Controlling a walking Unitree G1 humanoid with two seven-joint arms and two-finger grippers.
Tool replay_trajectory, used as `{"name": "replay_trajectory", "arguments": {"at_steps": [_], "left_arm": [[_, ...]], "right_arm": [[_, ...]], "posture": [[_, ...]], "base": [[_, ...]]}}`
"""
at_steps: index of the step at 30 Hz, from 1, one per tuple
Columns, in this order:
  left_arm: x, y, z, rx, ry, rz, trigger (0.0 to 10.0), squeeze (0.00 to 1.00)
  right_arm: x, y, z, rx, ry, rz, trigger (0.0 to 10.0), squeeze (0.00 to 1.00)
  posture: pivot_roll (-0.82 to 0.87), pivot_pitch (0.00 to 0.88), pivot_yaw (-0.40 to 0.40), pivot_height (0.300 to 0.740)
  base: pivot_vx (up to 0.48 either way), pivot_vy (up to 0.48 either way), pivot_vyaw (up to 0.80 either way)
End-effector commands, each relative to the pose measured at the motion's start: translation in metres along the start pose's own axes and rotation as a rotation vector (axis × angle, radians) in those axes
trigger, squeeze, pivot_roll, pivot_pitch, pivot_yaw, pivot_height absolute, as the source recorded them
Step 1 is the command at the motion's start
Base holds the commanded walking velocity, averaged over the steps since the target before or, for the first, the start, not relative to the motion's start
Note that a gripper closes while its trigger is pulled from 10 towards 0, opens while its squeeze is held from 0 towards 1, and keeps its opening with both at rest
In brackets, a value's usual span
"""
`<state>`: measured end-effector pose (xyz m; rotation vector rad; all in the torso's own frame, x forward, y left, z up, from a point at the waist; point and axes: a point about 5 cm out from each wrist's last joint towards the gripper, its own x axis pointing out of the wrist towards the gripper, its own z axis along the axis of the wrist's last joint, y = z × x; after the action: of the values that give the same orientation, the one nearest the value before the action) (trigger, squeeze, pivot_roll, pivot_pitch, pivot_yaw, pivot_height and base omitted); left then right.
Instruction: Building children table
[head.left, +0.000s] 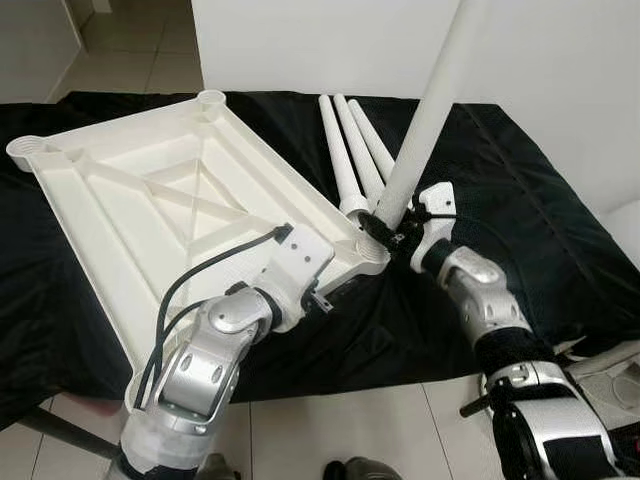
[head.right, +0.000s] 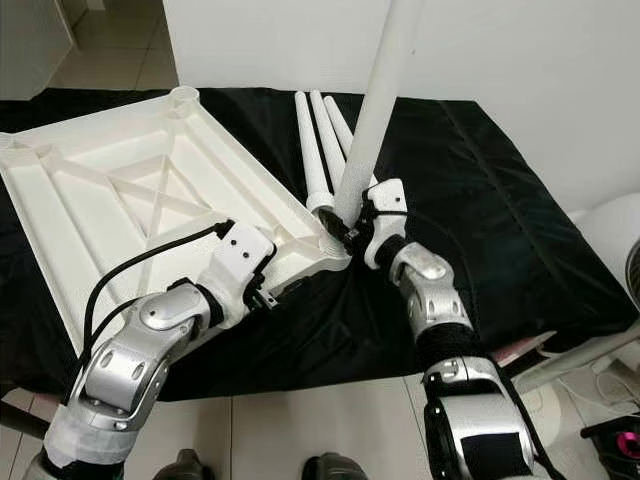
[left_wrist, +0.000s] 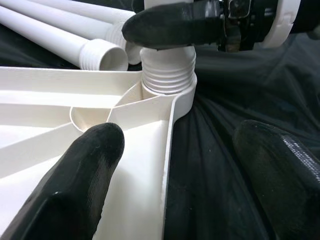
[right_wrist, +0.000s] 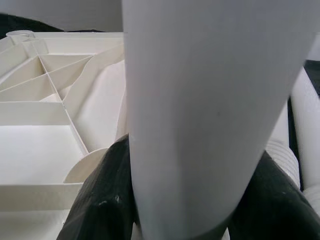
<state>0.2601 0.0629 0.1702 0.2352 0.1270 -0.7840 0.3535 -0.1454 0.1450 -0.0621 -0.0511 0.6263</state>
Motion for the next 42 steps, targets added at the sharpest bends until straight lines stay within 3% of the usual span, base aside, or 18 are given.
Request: {"name": "replay_trajectory", "arguments": {"at_steps": [1, 10, 22, 24, 30, 34, 40, 42], "left_arm": [[-0.001, 0.005, 0.001, -0.002, 0.003, 0.133, 10.0, 0.00], [0.000, 0.004, 0.001, 0.001, 0.002, 0.123, 10.0, 0.00], [0.000, 0.002, 0.001, 0.007, 0.001, 0.113, 10.0, 0.00], [0.000, 0.002, 0.000, 0.008, 0.002, 0.113, 10.0, 0.00], [-0.001, -0.001, -0.001, 0.004, 0.001, 0.114, 10.0, 0.00], [-0.001, -0.001, -0.001, 0.005, 0.001, 0.113, 10.0, 0.00], [-0.001, -0.002, -0.001, 0.005, 0.001, 0.112, 10.0, 0.00], [-0.001, -0.002, -0.001, 0.005, 0.001, 0.111, 10.0, 0.00]], "right_arm": [[-0.007, 0.016, -0.030, 0.039, 0.099, 0.011, 10.0, 0.00], [-0.008, 0.023, -0.035, 0.097, 0.089, 0.000, 10.0, 0.00], [-0.005, 0.022, -0.029, 0.067, 0.071, -0.093, 10.0, 0.00], [-0.004, 0.024, -0.028, 0.066, 0.057, -0.130, 10.0, 0.00], [-0.002, 0.043, -0.026, 0.097, 0.005, -0.404, 10.0, 0.00], [-0.001, 0.046, -0.027, 0.111, 0.006, -0.459, 10.0, 0.00], [-0.002, 0.047, -0.023, 0.144, 0.015, -0.721, 10.0, 0.00], [-0.003, 0.046, -0.023, 0.146, 0.015, -0.745, 10.0, 0.00]], "posture": [[0.04, 0.061, -0.069, 0.740], [0.04, 0.059, -0.066, 0.740], [0.03, 0.047, -0.063, 0.740], [0.04, 0.044, -0.072, 0.740], [0.04, 0.040, -0.078, 0.740], [0.04, 0.037, -0.081, 0.740], [0.04, 0.035, -0.081, 0.740], [0.04, 0.034, -0.080, 0.740]], "base": [[0.000, 0.000, 0.00], [0.000, 0.000, 0.00], [0.000, 0.000, 0.00], [0.000, 0.000, 0.00], [0.000, 0.000, 0.00], [0.000, 0.000, 0.00], [0.000, 0.000, 0.00], [0.000, 0.000, 0.00]]}}
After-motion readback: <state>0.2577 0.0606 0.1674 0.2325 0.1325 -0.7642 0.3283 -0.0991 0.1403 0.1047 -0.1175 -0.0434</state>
